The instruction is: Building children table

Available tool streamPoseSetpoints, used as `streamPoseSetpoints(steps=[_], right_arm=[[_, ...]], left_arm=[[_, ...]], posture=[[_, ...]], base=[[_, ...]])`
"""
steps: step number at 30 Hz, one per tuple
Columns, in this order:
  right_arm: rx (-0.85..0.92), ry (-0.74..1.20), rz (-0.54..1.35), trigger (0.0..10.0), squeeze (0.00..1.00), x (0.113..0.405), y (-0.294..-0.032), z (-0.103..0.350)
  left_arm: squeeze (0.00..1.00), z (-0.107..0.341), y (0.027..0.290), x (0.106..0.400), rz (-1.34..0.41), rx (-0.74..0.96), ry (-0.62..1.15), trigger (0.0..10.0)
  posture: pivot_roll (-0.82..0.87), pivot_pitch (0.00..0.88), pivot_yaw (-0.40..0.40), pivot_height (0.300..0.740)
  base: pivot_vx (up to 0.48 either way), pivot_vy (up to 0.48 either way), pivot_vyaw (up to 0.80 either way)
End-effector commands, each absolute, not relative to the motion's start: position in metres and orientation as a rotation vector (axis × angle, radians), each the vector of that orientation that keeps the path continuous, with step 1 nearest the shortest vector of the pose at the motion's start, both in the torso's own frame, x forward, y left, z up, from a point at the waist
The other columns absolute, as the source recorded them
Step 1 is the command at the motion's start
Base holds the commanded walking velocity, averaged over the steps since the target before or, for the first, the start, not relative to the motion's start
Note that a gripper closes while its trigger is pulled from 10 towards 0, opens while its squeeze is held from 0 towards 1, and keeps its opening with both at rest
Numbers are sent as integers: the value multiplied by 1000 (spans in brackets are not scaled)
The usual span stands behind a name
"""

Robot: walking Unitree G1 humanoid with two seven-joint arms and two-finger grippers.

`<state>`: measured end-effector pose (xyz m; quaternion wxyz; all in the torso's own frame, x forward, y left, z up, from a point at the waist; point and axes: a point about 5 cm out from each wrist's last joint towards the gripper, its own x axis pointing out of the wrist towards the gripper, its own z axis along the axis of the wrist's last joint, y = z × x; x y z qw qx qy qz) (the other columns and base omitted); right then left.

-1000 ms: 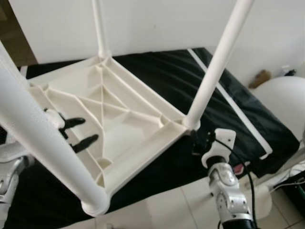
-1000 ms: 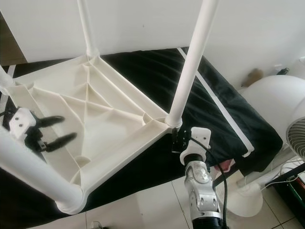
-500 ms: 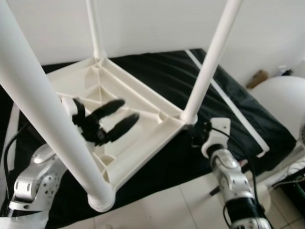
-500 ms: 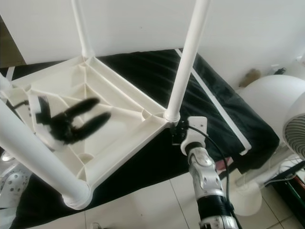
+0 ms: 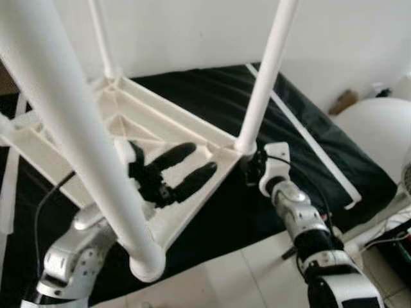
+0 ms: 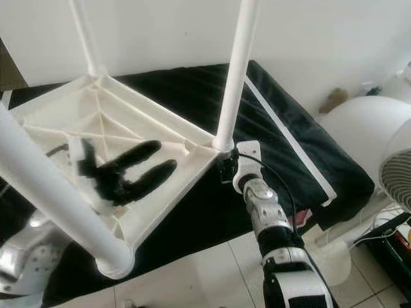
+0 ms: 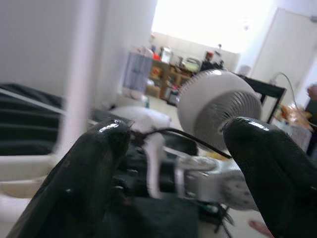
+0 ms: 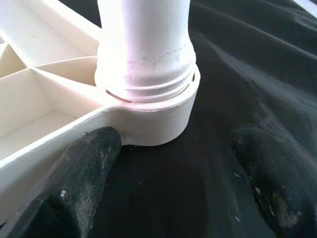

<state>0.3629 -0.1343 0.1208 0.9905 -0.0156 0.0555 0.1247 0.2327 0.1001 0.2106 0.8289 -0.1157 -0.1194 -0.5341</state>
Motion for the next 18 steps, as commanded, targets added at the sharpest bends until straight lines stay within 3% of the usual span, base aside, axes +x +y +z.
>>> streamPoseSetpoints(steps=[1, 10, 12, 18], right_arm=[[-34, 99, 327, 10000, 0, 363, -118, 122], [-53, 45, 242, 10000, 0, 364, -143, 126], [-51, 21, 145, 10000, 0, 360, -164, 126], [-11, -30, 1, 10000, 0, 345, -191, 123]], left_arm=[[0, 208, 89, 226, -1170, -250, -235, 10000], [0, 205, 83, 226, -1181, -234, -216, 10000], [0, 201, 92, 231, -1162, -157, -203, 10000], [0, 189, 115, 237, -1131, 39, -136, 10000]], posture=[[23, 71, -21, 740], [21, 64, -18, 740], [20, 65, -16, 740], [16, 68, -14, 740]], base=[[0, 0, 0], [0, 0, 0], [0, 0, 0], [0, 0, 0]])
